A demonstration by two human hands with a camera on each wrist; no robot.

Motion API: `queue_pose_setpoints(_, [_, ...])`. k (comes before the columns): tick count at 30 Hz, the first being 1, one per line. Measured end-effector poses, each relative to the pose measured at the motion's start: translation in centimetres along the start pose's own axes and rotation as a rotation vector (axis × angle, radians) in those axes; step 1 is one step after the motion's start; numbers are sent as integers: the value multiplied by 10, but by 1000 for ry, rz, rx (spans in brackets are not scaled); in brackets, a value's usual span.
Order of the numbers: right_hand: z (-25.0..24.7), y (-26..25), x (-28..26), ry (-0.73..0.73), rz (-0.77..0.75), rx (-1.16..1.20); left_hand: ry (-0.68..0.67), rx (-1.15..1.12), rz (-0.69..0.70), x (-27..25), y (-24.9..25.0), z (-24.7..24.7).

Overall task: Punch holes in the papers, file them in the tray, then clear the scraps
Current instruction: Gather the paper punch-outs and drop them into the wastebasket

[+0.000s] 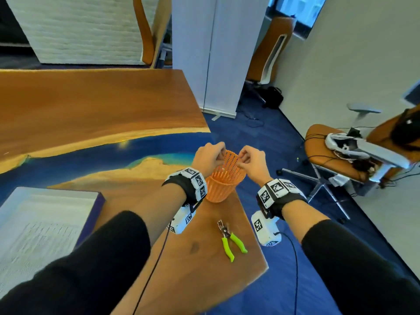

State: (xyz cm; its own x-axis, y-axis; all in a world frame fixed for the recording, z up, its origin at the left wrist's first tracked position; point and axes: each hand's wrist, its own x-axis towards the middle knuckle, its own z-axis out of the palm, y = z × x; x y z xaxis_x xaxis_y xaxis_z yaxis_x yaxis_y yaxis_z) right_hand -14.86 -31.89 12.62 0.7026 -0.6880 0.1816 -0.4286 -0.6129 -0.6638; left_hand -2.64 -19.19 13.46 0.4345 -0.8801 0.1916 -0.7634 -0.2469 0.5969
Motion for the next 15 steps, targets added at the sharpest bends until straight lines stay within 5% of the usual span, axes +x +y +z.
queue_pose_setpoints(15, [20,-14,0,36,13,98,96,244,7,-14,-24,2])
